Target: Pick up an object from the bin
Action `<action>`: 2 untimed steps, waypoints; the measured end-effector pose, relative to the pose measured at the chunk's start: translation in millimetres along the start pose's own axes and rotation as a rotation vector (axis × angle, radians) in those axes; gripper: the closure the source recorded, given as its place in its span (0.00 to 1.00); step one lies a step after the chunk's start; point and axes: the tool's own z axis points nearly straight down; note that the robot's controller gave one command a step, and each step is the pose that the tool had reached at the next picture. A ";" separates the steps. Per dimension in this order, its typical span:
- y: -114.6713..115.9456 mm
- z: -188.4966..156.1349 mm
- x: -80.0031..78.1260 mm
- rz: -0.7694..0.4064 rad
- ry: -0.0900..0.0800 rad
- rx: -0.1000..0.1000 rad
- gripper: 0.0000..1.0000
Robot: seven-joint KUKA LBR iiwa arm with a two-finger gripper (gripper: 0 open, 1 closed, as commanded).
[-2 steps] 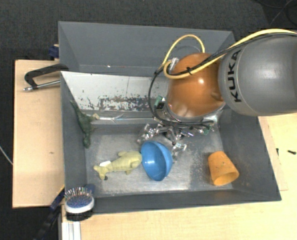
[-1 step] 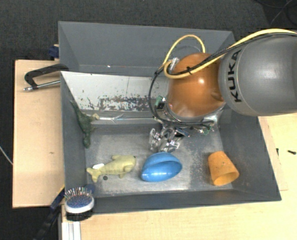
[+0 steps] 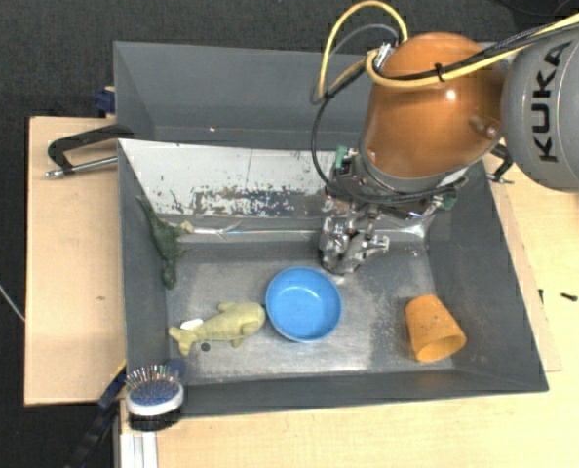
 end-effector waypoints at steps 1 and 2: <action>1.4 3.1 0.1 0.000 0.002 -0.007 0.00; -22.4 12.9 42.8 -0.055 0.004 -0.006 0.00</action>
Offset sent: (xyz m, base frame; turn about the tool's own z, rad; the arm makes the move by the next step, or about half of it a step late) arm 0.0000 0.0000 0.0000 0.0000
